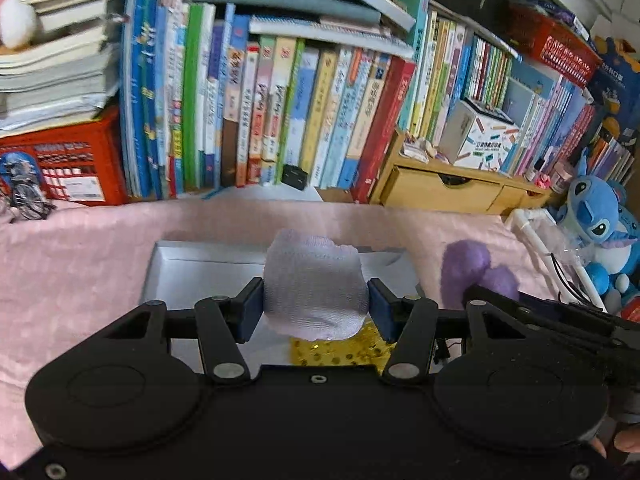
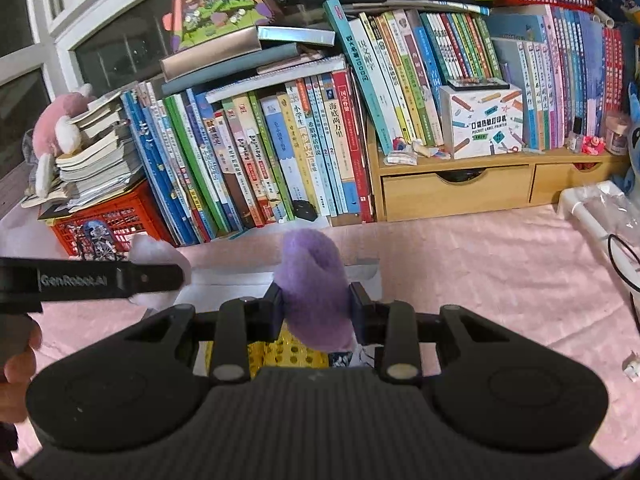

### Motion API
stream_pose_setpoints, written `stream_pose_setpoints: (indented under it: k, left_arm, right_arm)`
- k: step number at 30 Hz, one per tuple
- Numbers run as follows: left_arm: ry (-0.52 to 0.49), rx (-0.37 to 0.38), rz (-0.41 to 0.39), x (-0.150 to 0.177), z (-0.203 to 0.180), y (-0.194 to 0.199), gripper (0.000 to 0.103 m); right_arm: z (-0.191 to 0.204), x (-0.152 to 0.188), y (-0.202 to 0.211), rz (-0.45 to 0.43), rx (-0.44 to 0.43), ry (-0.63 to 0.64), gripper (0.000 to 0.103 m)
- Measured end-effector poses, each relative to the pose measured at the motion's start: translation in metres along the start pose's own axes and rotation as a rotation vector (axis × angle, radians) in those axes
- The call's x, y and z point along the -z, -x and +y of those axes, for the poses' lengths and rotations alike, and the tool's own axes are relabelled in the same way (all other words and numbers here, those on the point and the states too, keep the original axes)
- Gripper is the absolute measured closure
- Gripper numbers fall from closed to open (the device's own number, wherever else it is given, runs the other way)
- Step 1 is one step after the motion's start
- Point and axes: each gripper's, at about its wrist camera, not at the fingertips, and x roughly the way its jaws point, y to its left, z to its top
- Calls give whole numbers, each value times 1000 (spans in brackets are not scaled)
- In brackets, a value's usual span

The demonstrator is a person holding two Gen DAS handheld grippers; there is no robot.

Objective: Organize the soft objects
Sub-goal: 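Carry the white puff and lavender pompom into the grey tray and release both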

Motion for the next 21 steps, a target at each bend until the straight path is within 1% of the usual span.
stream_pose_setpoints:
  k: [2, 6, 9, 13, 21]
  left_arm:
    - [12, 11, 33, -5, -2, -12, 50]
    - [93, 49, 97, -8, 1, -34, 50]
    - [114, 47, 111, -7, 2, -49, 50]
    - [121, 24, 131, -8, 5, -66, 50]
    - [172, 35, 192, -6, 16, -97, 50]
  right_arm:
    - [-1, -5, -8, 15, -10, -19, 65]
    - [-6, -9, -26, 36, -27, -33, 65]
    - [-12, -6, -39, 52, -37, -53, 65]
    - [-24, -2, -57, 89, -64, -101, 65]
    - [-41, 8, -84, 148, -78, -134, 64]
